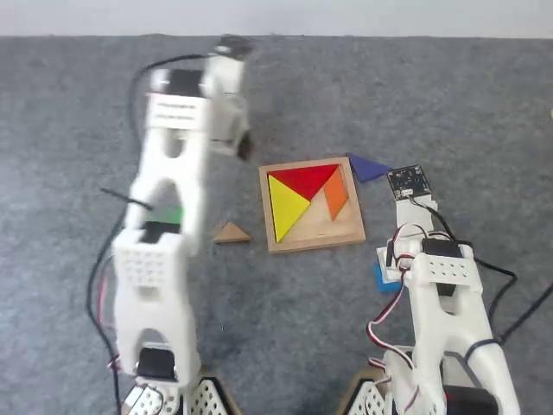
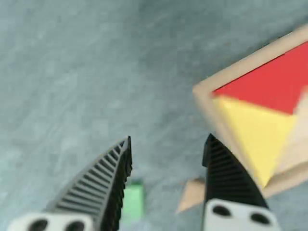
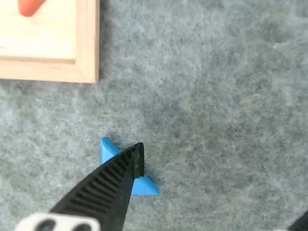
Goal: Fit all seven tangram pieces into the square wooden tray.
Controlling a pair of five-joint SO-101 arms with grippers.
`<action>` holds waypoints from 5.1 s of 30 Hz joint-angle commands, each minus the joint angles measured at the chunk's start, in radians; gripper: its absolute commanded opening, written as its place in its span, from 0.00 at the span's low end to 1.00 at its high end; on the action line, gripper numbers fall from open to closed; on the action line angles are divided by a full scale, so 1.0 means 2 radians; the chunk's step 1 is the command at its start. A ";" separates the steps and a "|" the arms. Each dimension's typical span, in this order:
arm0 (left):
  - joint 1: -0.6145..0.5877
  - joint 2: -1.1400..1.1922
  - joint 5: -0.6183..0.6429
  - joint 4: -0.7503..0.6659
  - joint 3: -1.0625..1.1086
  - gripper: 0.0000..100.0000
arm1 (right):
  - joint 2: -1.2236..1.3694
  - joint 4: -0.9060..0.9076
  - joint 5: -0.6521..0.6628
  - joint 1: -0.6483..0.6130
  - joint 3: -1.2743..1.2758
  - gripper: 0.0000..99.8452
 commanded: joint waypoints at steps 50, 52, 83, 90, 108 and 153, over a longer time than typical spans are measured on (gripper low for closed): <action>0.064 -0.210 -0.333 -0.321 0.583 0.15 | -0.012 -0.006 -0.001 0.003 -0.003 0.51; 0.064 -0.212 -0.333 -0.319 0.584 0.13 | -0.012 -0.006 -0.001 0.003 -0.003 0.51; 0.222 -0.209 0.026 -0.216 0.388 0.08 | -0.013 -0.006 -0.001 0.003 -0.003 0.51; 0.226 -0.160 0.193 -0.232 0.324 0.07 | -0.016 -0.003 -0.001 0.004 -0.003 0.51; 0.237 0.038 0.278 -0.116 0.076 0.21 | -0.016 -0.002 -0.001 0.004 -0.003 0.51; -0.061 -0.105 0.035 0.009 0.129 0.21 | -0.016 -0.005 -0.001 0.005 -0.003 0.51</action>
